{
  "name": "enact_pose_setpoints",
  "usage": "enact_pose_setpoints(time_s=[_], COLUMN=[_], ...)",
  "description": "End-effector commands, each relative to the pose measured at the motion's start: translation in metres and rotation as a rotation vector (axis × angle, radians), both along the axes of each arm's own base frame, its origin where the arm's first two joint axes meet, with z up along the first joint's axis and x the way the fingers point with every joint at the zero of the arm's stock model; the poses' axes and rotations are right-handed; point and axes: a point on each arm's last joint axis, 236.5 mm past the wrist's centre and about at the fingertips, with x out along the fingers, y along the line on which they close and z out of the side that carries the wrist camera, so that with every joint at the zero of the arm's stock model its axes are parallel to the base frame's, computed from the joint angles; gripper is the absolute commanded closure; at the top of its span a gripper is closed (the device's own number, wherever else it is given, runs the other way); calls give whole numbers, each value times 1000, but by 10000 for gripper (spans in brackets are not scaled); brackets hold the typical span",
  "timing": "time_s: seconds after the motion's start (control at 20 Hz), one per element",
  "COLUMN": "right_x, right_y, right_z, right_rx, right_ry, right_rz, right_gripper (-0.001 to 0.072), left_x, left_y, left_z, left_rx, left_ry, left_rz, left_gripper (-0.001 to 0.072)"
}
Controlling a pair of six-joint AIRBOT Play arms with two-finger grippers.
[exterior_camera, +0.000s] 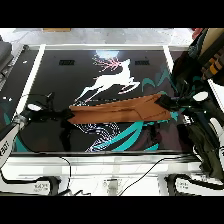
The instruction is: Fold the clothes and pants, and hang the long-sleeved shirts on hangers.
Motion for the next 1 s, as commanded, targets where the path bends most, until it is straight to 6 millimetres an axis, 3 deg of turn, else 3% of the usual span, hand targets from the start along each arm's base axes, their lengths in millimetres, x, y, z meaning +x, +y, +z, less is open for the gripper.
enact_pose_setpoints(time_s=[0.0, 0.05, 0.2, 0.4, 0.55, 0.7, 0.95], right_x=[16, 19, 31, 38, 23, 5, -21], right_y=[19, 29, 69, 145, 213, 286, 392], right_z=[37, 44, 60, 67, 42, 9, -35], right_rx=[37, 40, 20, -8, 15, 38, 87], right_ry=[-74, -94, -176, -286, -261, -205, -119], right_rz=[44, 62, 118, 200, 274, 375, 491], right_gripper=[581, 698, 699, 700, 700, 700, 700], left_x=[14, 17, 12, -2, -13, -22, -20], left_y=[-9, -9, -16, -12, -10, -18, -20], left_z=[53, 74, 136, 200, 237, 262, 272], left_rx=[-49, -55, -61, -9, 9, -3, -29], left_ry=[-71, -105, -179, -315, -396, -456, -487], left_rz=[-72, -95, -148, -155, -128, -133, -115], left_gripper=[695, 695, 695, 695, 694, 694, 693])
